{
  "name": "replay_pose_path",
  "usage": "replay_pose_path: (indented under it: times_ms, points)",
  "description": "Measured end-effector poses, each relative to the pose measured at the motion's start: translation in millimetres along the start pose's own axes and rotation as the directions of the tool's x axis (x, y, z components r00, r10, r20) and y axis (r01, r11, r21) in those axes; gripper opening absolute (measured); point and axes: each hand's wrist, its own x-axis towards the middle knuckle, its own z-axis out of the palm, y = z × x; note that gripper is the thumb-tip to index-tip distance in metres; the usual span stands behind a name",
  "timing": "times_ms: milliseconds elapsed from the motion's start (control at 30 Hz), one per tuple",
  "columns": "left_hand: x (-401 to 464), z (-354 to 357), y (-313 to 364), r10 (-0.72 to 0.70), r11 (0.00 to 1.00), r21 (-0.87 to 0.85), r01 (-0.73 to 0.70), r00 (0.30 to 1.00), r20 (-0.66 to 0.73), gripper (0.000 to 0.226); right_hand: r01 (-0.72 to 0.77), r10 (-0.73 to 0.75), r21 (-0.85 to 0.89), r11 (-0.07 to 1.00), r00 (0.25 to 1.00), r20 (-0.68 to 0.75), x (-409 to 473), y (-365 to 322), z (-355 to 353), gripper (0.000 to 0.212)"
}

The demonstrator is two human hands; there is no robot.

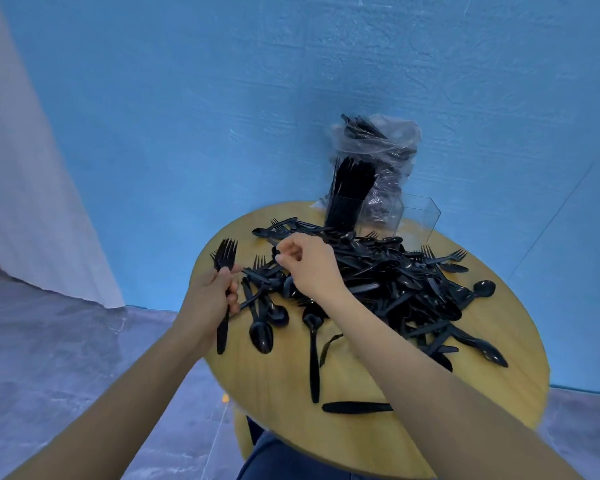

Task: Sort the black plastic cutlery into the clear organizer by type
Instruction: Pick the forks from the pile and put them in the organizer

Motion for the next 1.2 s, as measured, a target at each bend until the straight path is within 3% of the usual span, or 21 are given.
replay_pose_path:
  times_ms: [200, 367, 633, 867, 1067, 1200]
  points:
    - [28.4, -23.4, -14.2, -0.048, 0.998, -0.030, 0.046, 0.995, -0.089, 0.025, -0.030, 0.095, -0.251, 0.968, 0.963, 0.253, 36.4, -16.0, 44.4, 0.050]
    - [47.0, -22.2, -16.7, -0.076, 0.996, -0.049, 0.070, 0.990, -0.121, 0.026, -0.041, 0.200, -0.452, 0.891, 0.929, 0.310, 55.0, -7.3, 65.5, 0.076]
    - [53.4, -12.5, -21.3, -0.011, 0.999, 0.050, 0.017, 0.993, -0.116, 0.025, -0.041, 0.176, -0.382, 0.923, 0.929, 0.325, 57.8, 7.5, 52.7, 0.027]
    - [52.5, -5.5, -26.8, 0.016, 0.998, 0.059, -0.009, 0.994, -0.108, 0.024, -0.086, 0.160, -0.257, 0.962, 0.946, 0.282, 54.6, 13.4, 39.6, 0.011]
    - [50.9, -0.1, -31.7, 0.065, 0.989, 0.137, -0.049, 0.991, -0.114, 0.026, -0.115, 0.147, -0.157, 0.981, 0.966, 0.212, 58.4, 17.5, 27.6, 0.017]
    - [47.6, 1.3, -31.5, 0.121, 0.976, 0.193, -0.096, 0.985, -0.121, 0.025, -0.088, 0.140, -0.271, 0.958, 0.974, 0.179, 59.4, 20.3, 26.9, 0.019]
